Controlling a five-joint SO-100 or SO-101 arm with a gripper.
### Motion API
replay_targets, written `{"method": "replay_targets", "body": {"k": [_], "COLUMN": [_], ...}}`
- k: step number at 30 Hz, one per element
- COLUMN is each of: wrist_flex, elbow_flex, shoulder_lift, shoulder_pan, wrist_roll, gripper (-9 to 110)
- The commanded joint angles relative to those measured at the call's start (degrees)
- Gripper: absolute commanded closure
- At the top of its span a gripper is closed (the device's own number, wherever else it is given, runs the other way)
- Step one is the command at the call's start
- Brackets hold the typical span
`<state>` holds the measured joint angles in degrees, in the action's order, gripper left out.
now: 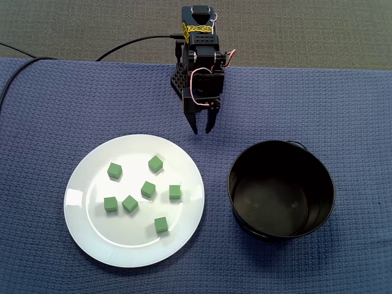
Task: Pick up the items on the white plate and put them in the black container.
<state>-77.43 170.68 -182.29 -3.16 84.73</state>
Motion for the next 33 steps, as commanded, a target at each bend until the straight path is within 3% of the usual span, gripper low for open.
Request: {"method": "replay_targets", "body": {"k": [1, 12, 15, 20, 26, 33], "wrist_flex": [-8.96, -8.88, -5.27, -3.34, -13.45, -4.04], "elbow_flex": [0.88, 0.88, -0.70, -18.72, -44.65, -57.92], "shoulder_lift": [0.26, 0.26, 1.58, 19.42, 45.44, 68.12], "shoulder_pan": [-1.93, -1.93, -1.58, 3.52, 12.39, 23.20], "wrist_roll": [-8.61, -8.70, -14.77, -23.91, -29.62, -34.10], "gripper": [102, 100, 97, 94, 88, 80]}}
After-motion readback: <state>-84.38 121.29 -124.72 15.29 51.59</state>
